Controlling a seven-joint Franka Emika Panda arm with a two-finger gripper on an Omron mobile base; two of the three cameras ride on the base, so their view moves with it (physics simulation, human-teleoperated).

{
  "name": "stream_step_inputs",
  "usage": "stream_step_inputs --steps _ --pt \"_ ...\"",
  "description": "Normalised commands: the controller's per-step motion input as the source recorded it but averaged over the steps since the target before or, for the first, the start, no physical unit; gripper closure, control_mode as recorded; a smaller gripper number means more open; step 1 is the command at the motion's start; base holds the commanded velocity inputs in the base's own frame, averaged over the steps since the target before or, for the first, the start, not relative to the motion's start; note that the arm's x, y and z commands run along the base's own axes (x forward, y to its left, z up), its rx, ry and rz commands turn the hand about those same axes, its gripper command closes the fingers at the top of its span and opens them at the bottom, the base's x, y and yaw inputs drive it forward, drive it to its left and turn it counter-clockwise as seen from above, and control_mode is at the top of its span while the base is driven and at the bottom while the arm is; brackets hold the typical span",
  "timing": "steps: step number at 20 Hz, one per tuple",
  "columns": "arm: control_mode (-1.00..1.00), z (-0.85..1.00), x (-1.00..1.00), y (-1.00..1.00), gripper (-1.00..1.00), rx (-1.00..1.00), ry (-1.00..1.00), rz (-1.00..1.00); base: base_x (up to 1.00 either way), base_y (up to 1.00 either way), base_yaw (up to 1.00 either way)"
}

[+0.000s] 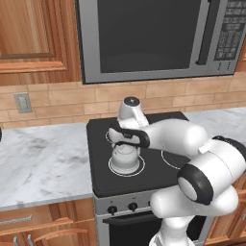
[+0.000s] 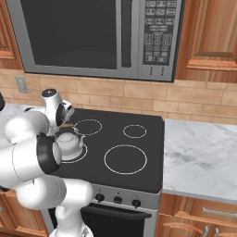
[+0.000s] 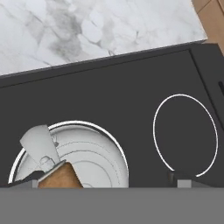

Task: The kettle is done boiling. Turn off the stove, then wait for 300 timesteps before moving the kettle to the dining table.

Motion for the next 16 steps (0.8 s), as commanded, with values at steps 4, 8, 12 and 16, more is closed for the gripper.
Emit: stream_step_inputs --steps 4,8,12,16 --pt "-1.00 -0.19 0.01 0.00 -1.00 0.00 0.00 0.04 0.00 0.00 0.00" --pt "-1.00 -0.15 0.05 0.00 1.00 0.00 0.01 0.02 0.00 0.00 0.00" --pt "-1.00 -0.07 0.02 0.00 1.00 0.00 0.04 0.00 0.00 0.00 0.00" --pt "-1.00 -0.02 -0.01 0.00 1.00 0.00 -0.01 0.00 0.00 0.00 0.00"
